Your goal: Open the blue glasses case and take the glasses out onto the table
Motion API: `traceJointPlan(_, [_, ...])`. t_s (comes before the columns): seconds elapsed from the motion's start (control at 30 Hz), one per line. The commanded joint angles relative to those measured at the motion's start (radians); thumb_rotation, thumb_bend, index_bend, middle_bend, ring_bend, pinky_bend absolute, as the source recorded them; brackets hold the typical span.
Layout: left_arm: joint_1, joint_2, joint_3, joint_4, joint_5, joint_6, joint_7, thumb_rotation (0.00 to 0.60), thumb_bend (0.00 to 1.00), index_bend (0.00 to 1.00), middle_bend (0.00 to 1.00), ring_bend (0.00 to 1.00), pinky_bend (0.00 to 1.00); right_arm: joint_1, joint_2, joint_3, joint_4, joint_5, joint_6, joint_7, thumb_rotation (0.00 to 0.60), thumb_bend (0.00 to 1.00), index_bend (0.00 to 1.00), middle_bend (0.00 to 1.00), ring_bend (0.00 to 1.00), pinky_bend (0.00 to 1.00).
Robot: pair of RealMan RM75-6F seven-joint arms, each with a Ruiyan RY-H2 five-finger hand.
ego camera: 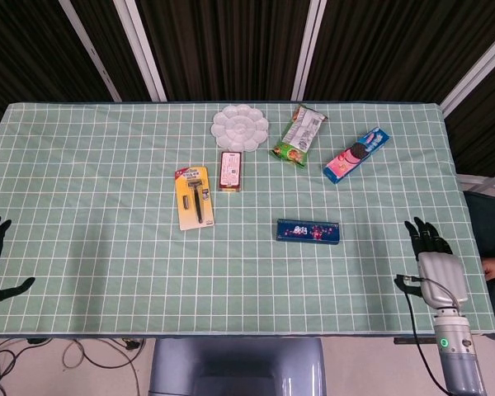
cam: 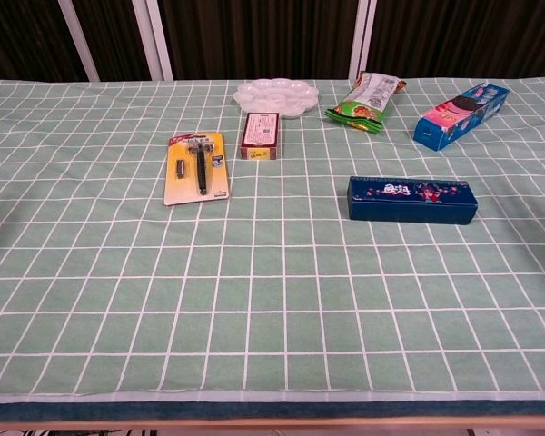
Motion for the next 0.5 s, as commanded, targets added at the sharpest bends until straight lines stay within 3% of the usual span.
traceJointPlan(0.03, [0.000,0.000,-0.001,-0.001,-0.002,-0.001,-0.003,0.600,0.04,0.00,0.00,0.00,0.00,0.042,0.005,0.042,-0.085,0.069,-0.065,-0.044,0.600,0.09,0.00,0.00,0.00,0.21])
traceJointPlan(0.23, [-0.002,0.001,-0.001,-0.008,0.000,-0.004,-0.006,0.600,0.04,0.00,0.00,0.00,0.00,0.151,-0.025,0.112,-0.181,0.197,-0.167,-0.180,0.600,0.08,0.00,0.00,0.00,0.21])
traceJointPlan(0.5, [0.000,0.006,-0.003,-0.011,-0.008,-0.008,-0.016,0.600,0.04,0.00,0.00,0.00,0.00,0.303,-0.172,0.181,-0.135,0.360,-0.221,-0.343,0.600,0.12,0.00,0.00,0.00,0.21])
